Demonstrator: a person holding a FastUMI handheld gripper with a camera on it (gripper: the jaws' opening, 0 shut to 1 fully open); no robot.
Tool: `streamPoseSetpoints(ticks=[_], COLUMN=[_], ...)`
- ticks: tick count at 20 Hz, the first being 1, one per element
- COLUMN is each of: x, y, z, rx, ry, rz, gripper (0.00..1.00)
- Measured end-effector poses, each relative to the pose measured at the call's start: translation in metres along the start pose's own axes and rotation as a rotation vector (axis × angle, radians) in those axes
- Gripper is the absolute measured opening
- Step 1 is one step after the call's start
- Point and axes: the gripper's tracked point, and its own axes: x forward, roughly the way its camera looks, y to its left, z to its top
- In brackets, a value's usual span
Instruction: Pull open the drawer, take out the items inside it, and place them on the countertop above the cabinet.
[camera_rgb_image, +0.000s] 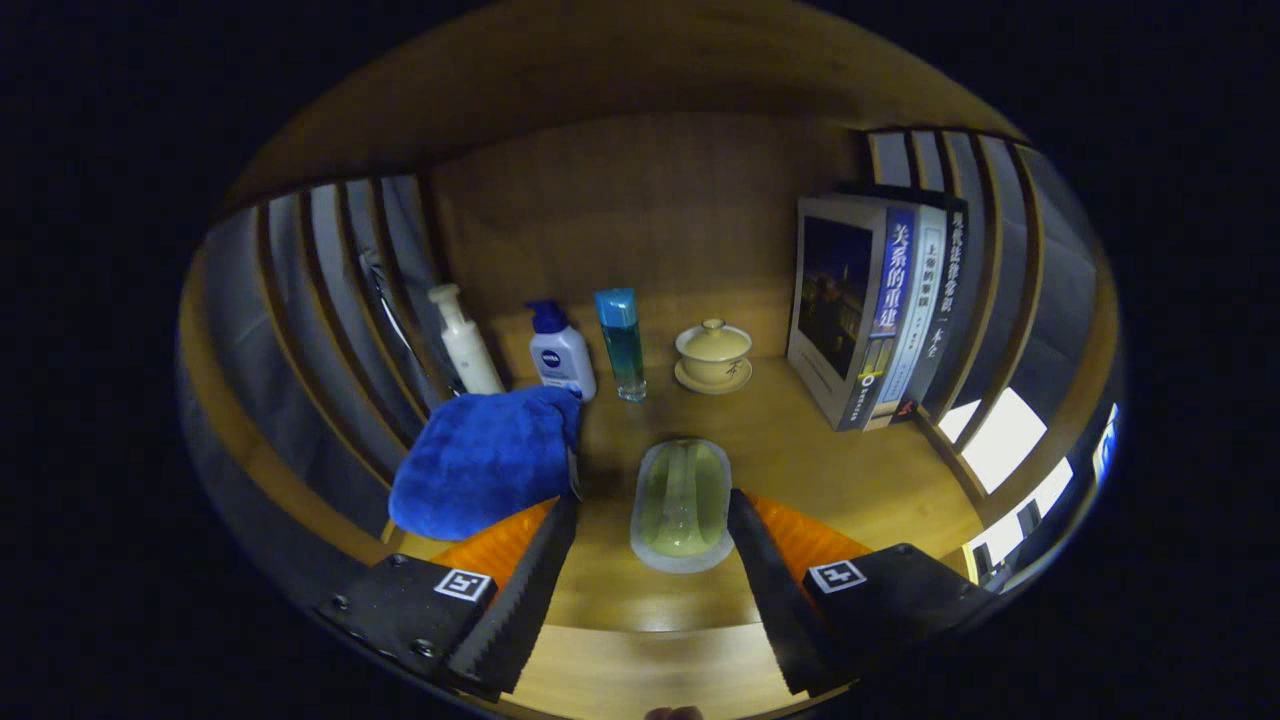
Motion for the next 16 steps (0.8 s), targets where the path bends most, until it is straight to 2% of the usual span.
streamPoseSetpoints(ticks=[9, 16], x=[-0.139, -0.232], y=[0.039, 0.061], z=[0.009, -0.052], rx=[-0.145, -0.202], ry=[-0.3, -0.445], rz=[0.073, 0.074], gripper=[0.99, 0.98])
